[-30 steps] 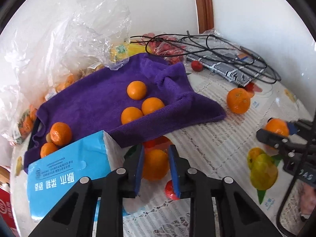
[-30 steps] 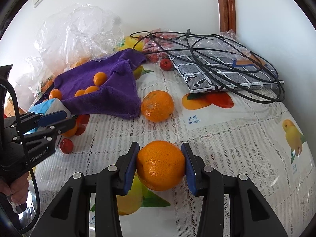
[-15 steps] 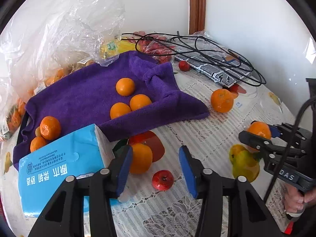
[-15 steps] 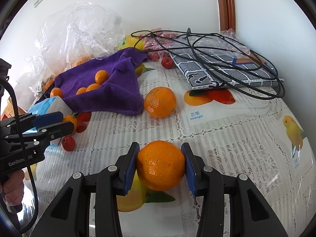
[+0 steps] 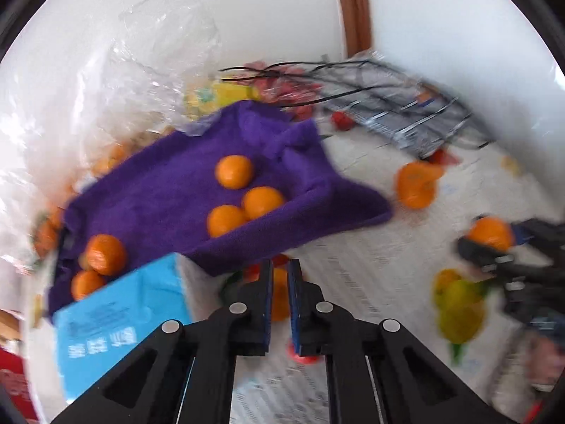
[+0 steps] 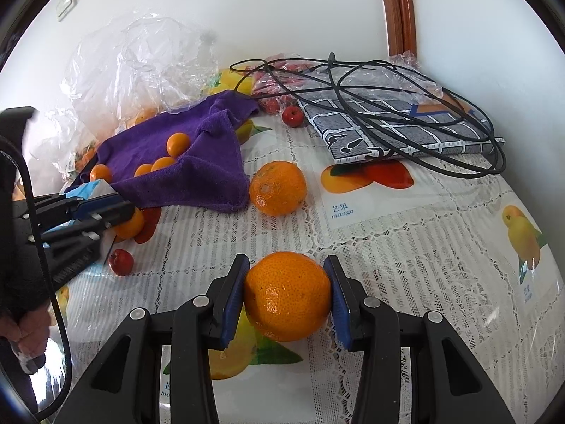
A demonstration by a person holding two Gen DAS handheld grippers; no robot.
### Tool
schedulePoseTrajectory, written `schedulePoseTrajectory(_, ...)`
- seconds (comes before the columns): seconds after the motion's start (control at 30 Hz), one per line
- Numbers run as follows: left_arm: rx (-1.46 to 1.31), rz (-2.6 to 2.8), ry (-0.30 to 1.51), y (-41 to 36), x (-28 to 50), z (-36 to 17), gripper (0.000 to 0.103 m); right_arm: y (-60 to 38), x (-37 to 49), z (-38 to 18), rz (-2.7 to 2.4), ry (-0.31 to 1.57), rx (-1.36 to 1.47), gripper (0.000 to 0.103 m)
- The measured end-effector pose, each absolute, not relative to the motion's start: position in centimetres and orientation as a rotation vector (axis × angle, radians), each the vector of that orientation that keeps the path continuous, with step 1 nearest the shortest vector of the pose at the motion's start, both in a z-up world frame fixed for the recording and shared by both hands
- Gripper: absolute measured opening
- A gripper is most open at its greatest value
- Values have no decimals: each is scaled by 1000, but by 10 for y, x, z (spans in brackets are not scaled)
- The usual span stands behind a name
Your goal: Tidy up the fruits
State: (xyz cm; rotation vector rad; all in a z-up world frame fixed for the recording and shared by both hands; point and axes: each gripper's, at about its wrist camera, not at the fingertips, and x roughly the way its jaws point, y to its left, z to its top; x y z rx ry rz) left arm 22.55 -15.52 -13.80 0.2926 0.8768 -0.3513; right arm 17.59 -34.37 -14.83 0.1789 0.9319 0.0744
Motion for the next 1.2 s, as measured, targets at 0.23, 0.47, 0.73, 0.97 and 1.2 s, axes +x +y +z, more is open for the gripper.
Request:
schedulePoseTrajectory(0.23,248,-375,847,-147,215,-124,12,-343,175,-149,76,936,177,43)
schedulePoseTrajectory(0.47,176,-460,909,-163,218,-138,34,-344,174,-148,68,935,183,43)
schedulePoseTrajectory(0.73,110,-624,987,-185,213,-156,42,-367,164,-142,2,924,186,43)
schedulePoseTrajectory(0.97,160,-628,978,-202,204,-167,31,-382,153,-142,-44,929,192,43)
schedulePoseTrajectory(1.2,161,-591,934,-192,200,-154,31,-374,147,-135,-27,925,181,43)
